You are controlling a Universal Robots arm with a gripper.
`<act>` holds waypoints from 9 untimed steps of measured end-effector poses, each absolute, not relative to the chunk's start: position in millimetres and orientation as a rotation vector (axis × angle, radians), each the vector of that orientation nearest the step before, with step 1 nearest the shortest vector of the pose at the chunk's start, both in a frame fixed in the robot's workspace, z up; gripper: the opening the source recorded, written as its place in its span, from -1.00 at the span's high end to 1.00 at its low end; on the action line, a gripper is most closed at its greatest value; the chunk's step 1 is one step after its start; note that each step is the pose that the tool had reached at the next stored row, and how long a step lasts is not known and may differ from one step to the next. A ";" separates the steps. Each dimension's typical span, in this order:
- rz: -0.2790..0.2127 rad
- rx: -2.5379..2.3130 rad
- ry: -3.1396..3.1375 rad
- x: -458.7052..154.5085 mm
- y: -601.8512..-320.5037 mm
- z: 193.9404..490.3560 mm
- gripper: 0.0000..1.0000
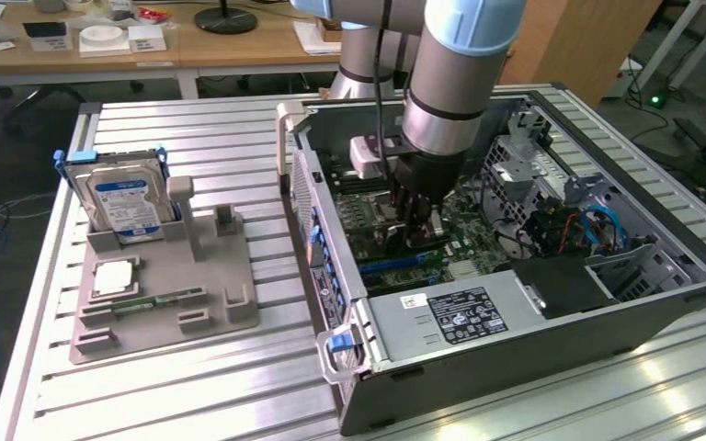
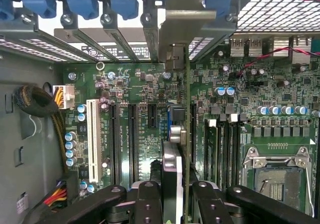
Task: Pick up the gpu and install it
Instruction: 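Insert the gpu into the slot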
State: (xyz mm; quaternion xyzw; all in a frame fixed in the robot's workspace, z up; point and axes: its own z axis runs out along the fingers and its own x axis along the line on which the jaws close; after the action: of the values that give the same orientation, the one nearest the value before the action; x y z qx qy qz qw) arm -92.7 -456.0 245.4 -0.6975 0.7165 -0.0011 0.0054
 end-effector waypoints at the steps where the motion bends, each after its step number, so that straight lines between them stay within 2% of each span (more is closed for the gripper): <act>1: -0.004 -2.184 2.244 -92.4 -456.1 245.3 0.44; 9: -0.004 -2.184 2.244 -92.2 -456.1 244.7 0.44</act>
State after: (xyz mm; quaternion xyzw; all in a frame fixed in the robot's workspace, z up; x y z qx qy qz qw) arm -92.2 -456.1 244.7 -0.6975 0.7166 -0.0012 0.0053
